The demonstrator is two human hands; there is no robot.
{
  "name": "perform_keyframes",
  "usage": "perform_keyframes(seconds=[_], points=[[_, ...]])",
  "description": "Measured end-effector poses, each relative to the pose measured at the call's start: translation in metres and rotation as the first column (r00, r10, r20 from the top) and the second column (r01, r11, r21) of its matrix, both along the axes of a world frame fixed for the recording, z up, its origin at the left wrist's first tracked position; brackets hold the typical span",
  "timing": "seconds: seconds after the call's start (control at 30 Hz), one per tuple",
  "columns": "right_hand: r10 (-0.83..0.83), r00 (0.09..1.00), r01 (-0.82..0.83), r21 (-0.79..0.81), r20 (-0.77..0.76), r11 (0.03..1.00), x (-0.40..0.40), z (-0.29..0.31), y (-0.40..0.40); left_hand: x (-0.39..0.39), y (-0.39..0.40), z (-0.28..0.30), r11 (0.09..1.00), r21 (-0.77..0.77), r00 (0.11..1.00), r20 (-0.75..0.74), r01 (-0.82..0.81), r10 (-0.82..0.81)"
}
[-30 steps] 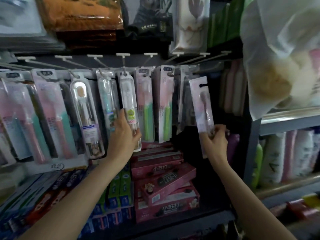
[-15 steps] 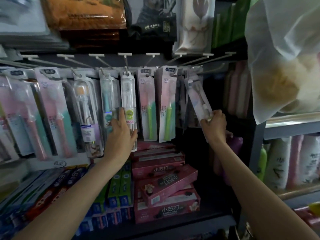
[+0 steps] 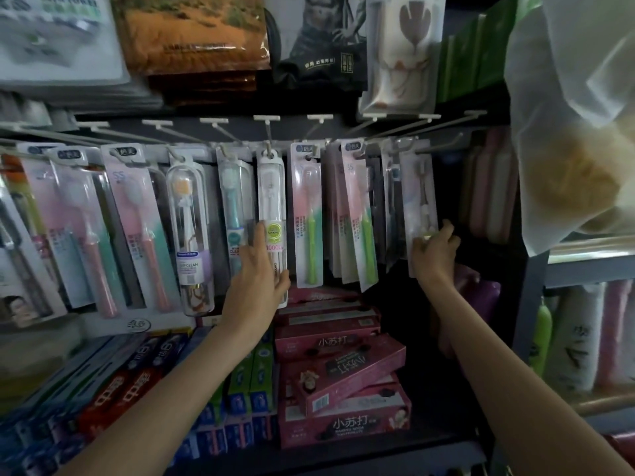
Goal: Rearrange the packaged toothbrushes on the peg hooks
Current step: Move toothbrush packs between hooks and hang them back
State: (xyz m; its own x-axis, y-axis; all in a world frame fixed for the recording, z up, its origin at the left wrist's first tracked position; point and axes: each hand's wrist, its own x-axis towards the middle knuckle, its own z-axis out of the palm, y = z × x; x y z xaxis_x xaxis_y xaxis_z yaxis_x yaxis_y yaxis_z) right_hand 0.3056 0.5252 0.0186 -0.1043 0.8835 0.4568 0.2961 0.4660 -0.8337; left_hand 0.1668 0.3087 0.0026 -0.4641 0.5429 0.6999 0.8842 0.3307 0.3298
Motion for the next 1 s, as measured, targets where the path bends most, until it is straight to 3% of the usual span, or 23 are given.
perform_keyframes(seconds=[0.13, 0.3, 0.47, 0.57, 0.7, 0.87, 1.0], points=[[-0.050, 0.992, 0.041, 0.079, 0.114, 0.996, 0.001, -0.012, -0.008, 0.002, -0.004, -0.001, 1.000, 0.010, 1.000, 0.006, 0.022, -0.022], [-0.081, 0.992, 0.057, 0.224, 0.101, 0.973, 0.003, -0.016, -0.027, 0.003, -0.002, -0.002, 1.000, -0.003, 1.000, 0.014, 0.009, -0.009], [0.131, 0.991, -0.104, 0.482, -0.022, 0.870, -0.005, -0.015, -0.060, 0.002, -0.010, 0.004, 0.999, -0.036, 1.000, -0.021, 0.003, -0.004], [0.337, 0.941, -0.269, 0.559, -0.021, 0.784, -0.020, -0.012, -0.088, 0.001, -0.022, 0.007, 0.999, -0.042, 0.998, -0.057, -0.002, -0.001], [0.479, 0.872, -0.465, 0.492, 0.106, 0.737, -0.053, -0.019, -0.109, -0.007, -0.037, 0.009, 0.996, -0.056, 0.985, -0.157, -0.076, 0.067], [0.390, 0.918, -0.393, 0.303, 0.071, 0.868, -0.085, -0.027, -0.109, -0.024, -0.055, 0.011, 0.993, -0.046, 0.975, -0.201, -0.107, 0.096], [0.370, 0.924, -0.383, 0.217, 0.100, 0.898, -0.093, -0.028, -0.108, -0.031, -0.059, 0.010, 0.990, -0.051, 0.959, -0.257, -0.134, 0.116]])
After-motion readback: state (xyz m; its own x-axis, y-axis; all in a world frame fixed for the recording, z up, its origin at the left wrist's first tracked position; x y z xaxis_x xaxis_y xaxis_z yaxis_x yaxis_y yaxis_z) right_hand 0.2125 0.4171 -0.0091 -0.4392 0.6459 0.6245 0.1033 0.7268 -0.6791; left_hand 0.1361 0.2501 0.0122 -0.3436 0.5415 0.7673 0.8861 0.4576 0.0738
